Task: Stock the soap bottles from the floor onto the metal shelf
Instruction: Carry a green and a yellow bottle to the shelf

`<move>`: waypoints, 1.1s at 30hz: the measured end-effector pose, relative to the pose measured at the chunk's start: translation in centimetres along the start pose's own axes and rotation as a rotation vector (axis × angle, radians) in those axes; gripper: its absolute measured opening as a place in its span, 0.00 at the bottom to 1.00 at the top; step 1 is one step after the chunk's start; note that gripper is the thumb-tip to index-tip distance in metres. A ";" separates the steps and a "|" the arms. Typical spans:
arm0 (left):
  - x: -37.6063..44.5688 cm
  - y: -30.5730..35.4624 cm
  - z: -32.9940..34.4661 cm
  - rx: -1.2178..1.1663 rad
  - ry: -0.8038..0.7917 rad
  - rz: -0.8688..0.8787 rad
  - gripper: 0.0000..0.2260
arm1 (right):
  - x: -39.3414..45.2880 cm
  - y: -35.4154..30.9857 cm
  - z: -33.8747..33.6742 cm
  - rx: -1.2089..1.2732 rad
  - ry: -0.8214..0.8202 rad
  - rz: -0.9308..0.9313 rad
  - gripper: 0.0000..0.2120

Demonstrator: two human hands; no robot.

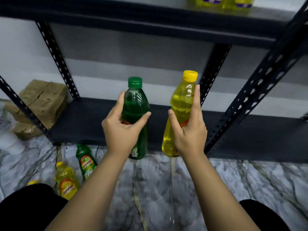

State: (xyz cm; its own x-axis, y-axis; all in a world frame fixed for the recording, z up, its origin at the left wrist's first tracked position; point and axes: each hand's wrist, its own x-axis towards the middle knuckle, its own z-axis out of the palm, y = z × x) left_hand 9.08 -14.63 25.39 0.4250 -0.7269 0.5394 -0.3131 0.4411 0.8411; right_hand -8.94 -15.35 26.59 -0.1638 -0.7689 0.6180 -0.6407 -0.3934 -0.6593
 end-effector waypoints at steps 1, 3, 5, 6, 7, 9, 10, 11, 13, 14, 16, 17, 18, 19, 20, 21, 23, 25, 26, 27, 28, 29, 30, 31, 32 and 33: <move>1.1 1.7 0.0 -0.008 0.010 0.028 0.40 | 1.1 -0.9 -1.1 0.019 0.011 -0.034 0.42; 3.2 5.2 -0.1 -0.011 0.021 0.086 0.40 | 3.4 -2.9 -3.2 0.049 0.035 -0.097 0.41; 5.4 8.8 -0.4 0.000 0.032 0.162 0.41 | 5.8 -5.1 -5.1 0.069 0.073 -0.155 0.41; 6.5 10.6 -0.5 0.005 0.039 0.211 0.41 | 6.9 -6.3 -6.1 0.081 0.097 -0.181 0.41; 7.6 12.4 -0.6 0.010 0.048 0.262 0.40 | 8.1 -7.5 -7.0 0.094 0.124 -0.208 0.41; 10.2 15.7 -0.7 0.007 0.065 0.350 0.38 | 10.6 -9.8 -8.5 0.113 0.172 -0.271 0.41; 11.5 17.3 -0.7 -0.003 0.070 0.376 0.37 | 11.9 -11.0 -9.2 0.107 0.197 -0.303 0.41; 12.9 18.8 -0.7 -0.017 0.075 0.395 0.36 | 13.2 -12.2 -9.9 0.095 0.224 -0.334 0.41; 15.5 21.5 -0.6 -0.037 0.097 0.430 0.35 | 16.1 -14.5 -11.1 0.071 0.282 -0.376 0.40; 16.7 22.8 -0.5 -0.046 0.114 0.450 0.34 | 17.6 -15.6 -11.5 0.068 0.315 -0.385 0.40; 19.1 25.0 -0.2 -0.061 0.155 0.493 0.33 | 20.6 -17.6 -11.9 0.080 0.380 -0.386 0.40; 20.4 26.0 0.0 -0.061 0.184 0.516 0.33 | 22.2 -18.6 -11.9 0.088 0.407 -0.389 0.40; 21.8 26.7 0.3 -0.050 0.214 0.538 0.33 | 23.7 -19.5 -11.7 0.088 0.430 -0.395 0.41; 23.2 27.2 0.6 -0.032 0.237 0.552 0.34 | 25.1 -20.2 -11.2 0.076 0.447 -0.401 0.41; 24.5 27.3 1.0 -0.011 0.249 0.558 0.36 | 26.4 -20.8 -10.6 0.057 0.455 -0.407 0.41; 25.8 27.2 1.5 0.006 0.249 0.560 0.38 | 27.6 -21.1 -9.9 0.039 0.456 -0.410 0.41; 27.8 26.4 2.5 0.045 0.238 0.562 0.39 | 29.7 -21.2 -8.1 0.006 0.445 -0.408 0.41; 29.4 25.6 3.3 0.083 0.232 0.569 0.39 | 31.1 -20.8 -6.1 -0.034 0.425 -0.390 0.41; 30.0 25.0 3.7 0.094 0.228 0.570 0.39 | 31.6 -20.4 -5.1 -0.053 0.411 -0.383 0.41; 30.5 24.5 4.1 0.100 0.220 0.562 0.39 | 31.9 -19.8 -4.0 -0.068 0.395 -0.377 0.41; 30.9 23.7 4.5 0.103 0.214 0.550 0.38 | 32.0 -19.2 -2.9 -0.079 0.380 -0.369 0.41; 31.4 22.9 5.1 0.110 0.211 0.537 0.37 | 32.1 -18.6 -2.1 -0.082 0.374 -0.359 0.41; 31.7 22.0 5.6 0.120 0.213 0.524 0.36 | 32.3 -18.1 -1.4 -0.073 0.378 -0.338 0.41; 32.2 21.1 6.1 0.126 0.222 0.512 0.36 | 32.6 -17.6 -0.8 -0.062 0.393 -0.309 0.41; 32.7 20.4 6.6 0.124 0.238 0.501 0.36 | 32.9 -17.2 -0.4 -0.055 0.404 -0.279 0.41; 33.3 19.7 7.0 0.118 0.254 0.493 0.36 | 33.3 -16.9 -0.1 -0.063 0.405 -0.261 0.41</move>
State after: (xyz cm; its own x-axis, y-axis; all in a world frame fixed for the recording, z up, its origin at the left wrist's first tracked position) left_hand 11.10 -33.87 59.62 0.3906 -0.2940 0.8724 -0.6127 0.6242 0.4847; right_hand -3.67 -34.28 58.40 -0.2620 -0.3855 0.8847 -0.7414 -0.5065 -0.4403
